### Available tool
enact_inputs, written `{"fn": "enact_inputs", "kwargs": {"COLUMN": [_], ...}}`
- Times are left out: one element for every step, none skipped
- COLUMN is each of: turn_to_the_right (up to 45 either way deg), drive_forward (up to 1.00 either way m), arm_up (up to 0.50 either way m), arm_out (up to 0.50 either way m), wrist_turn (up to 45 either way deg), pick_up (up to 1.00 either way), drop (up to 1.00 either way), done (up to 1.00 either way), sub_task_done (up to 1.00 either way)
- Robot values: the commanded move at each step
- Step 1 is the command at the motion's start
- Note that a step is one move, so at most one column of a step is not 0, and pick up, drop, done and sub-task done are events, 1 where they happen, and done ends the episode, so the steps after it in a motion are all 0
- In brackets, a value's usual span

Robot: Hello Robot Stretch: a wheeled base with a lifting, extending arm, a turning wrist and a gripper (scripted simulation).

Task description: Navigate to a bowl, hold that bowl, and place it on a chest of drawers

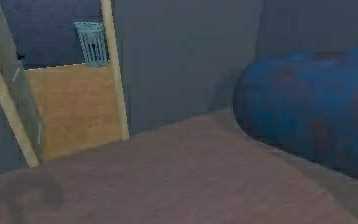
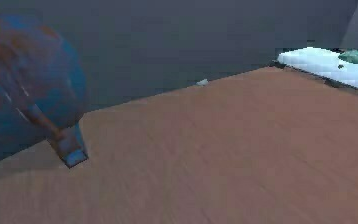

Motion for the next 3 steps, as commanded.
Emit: {"fn": "enact_inputs", "kwargs": {"turn_to_the_right": [45.0,45.0,45.0], "drive_forward": [0.0,0.0,0.0], "arm_up": [0.0,0.0,0.0], "arm_out": [0.0,0.0,0.0], "wrist_turn": [0.0,0.0,0.0], "pick_up": [0.0,0.0,0.0], "drop": [0.0,0.0,0.0], "done": [0.0,0.0,0.0], "sub_task_done": [0.0,0.0,0.0]}}
